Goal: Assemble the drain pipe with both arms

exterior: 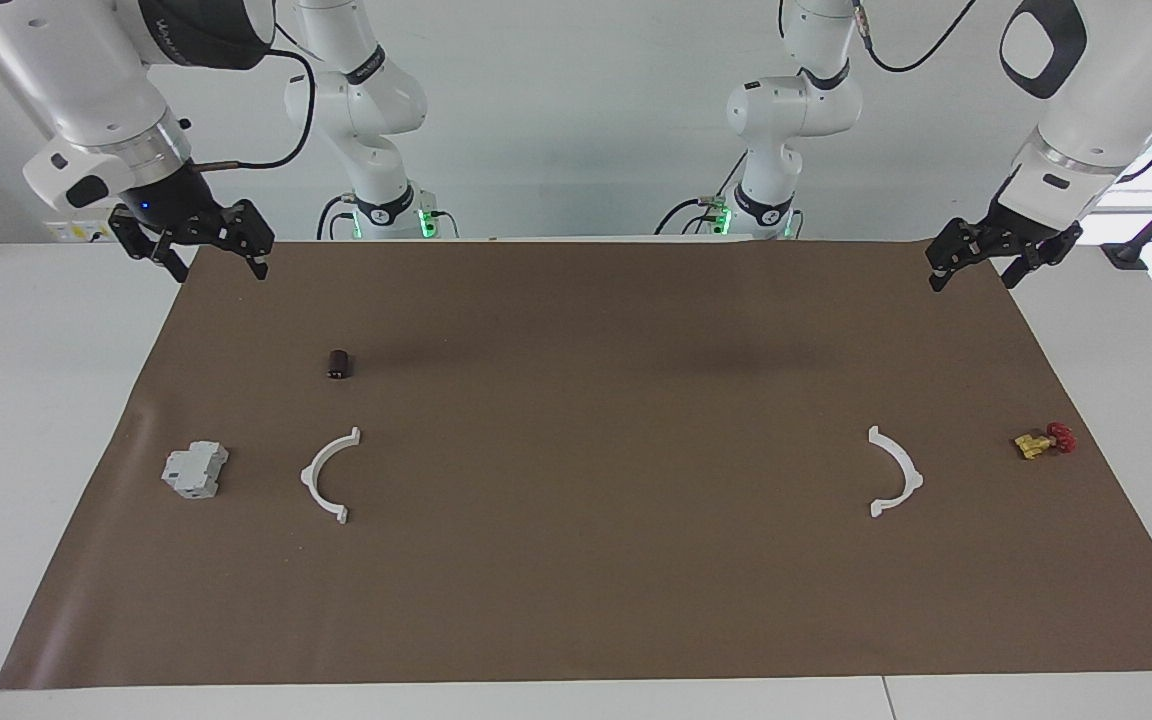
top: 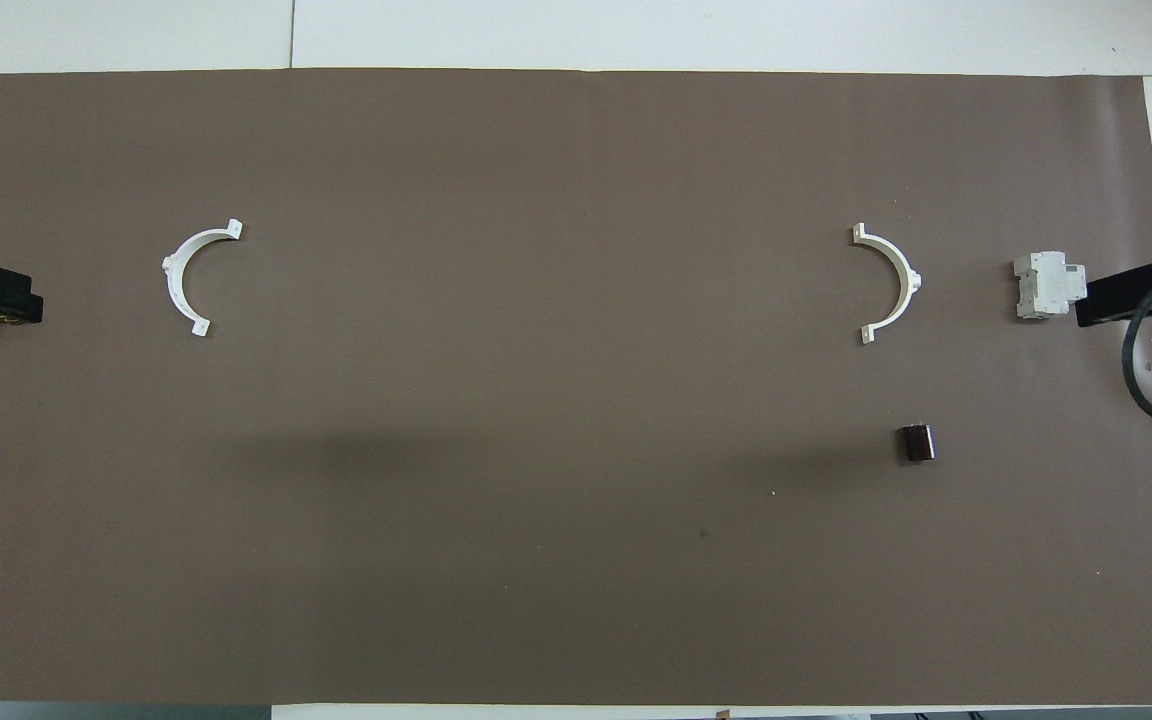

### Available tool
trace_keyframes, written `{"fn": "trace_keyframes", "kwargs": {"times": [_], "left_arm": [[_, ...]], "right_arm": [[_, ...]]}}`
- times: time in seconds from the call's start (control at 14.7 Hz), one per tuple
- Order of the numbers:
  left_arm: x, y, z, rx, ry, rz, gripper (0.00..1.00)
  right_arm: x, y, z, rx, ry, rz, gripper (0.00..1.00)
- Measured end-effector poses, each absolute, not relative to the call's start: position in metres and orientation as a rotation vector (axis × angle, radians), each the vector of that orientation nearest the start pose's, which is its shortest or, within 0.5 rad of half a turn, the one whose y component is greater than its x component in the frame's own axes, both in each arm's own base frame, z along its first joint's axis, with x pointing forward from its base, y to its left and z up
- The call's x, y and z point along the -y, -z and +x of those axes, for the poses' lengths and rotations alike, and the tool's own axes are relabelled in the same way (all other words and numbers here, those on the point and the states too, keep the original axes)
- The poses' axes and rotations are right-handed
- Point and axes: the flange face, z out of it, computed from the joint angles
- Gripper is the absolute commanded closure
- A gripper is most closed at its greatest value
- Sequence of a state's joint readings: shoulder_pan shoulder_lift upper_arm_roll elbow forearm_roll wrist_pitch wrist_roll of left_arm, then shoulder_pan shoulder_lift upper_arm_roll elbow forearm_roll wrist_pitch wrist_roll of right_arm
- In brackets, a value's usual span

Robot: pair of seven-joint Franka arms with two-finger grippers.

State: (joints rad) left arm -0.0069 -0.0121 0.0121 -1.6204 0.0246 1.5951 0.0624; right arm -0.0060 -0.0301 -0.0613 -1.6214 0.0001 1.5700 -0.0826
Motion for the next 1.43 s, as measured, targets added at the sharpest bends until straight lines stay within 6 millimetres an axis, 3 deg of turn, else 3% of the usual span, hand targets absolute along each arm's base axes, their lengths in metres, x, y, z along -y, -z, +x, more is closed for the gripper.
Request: {"fn": "trace_keyframes", "kwargs": {"times": [0.95, 1.16, 1.43], "left_arm": [[-0.003, -0.605, 0.549, -0.097, -0.066, -3.116, 0.0], [-0.002, -0.598, 0.554, -0.099, -0.016, -3.116, 0.0], [-0.002, -0.558, 0.571, -0.108, 0.089, -3.112, 0.01]], "right_arm": [[0.037, -0.613, 0.544, 0.065, -0.032, -3.137, 0.0], [0.037, -0.585, 0.556, 0.09, 0.013, -3.14, 0.0], [0.03, -0.503, 0.605, 0.098, 0.062, -3.122, 0.0]]}}
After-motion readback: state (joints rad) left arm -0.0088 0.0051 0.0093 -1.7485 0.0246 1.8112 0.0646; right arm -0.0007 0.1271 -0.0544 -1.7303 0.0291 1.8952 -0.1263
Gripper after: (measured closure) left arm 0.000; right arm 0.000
